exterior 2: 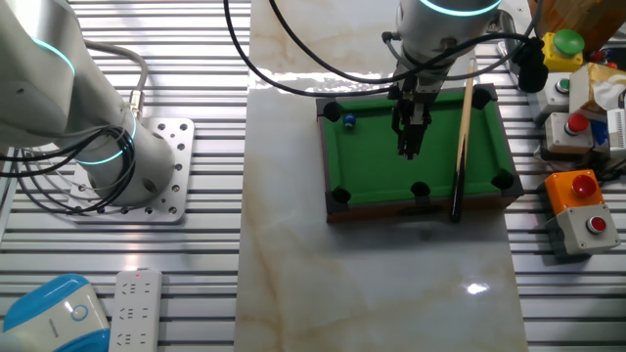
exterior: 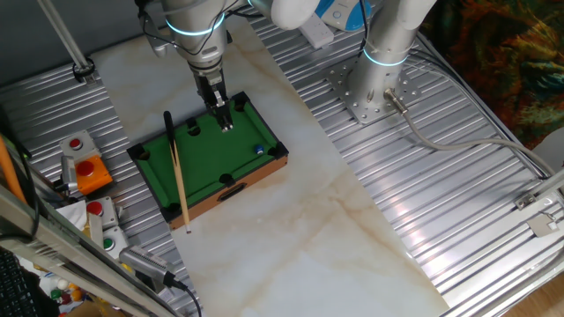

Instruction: Hit the pool ball

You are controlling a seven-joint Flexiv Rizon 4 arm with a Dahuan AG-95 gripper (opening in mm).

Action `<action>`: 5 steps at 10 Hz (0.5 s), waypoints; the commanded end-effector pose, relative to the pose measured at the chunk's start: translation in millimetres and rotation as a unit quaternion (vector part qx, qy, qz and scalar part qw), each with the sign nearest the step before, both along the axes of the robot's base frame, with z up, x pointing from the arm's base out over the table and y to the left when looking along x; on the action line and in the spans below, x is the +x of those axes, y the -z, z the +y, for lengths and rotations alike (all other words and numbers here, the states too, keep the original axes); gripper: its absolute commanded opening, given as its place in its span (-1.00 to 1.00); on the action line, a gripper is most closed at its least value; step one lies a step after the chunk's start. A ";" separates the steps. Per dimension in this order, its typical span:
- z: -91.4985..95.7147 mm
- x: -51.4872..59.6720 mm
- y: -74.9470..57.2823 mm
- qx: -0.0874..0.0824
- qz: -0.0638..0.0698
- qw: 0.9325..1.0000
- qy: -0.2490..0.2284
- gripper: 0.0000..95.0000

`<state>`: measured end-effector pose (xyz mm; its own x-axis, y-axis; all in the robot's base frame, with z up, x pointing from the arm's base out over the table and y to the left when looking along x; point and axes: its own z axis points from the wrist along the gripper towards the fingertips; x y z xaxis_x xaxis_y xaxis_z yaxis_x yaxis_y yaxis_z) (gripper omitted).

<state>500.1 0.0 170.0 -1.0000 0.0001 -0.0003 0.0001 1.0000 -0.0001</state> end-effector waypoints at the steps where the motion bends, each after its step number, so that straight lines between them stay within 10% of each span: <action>1: 0.0 -0.1 0.0 -0.027 0.042 0.995 -0.082 -1.00; 5: 0.0 -0.1 -0.2 -0.007 0.045 0.996 -0.075 -1.00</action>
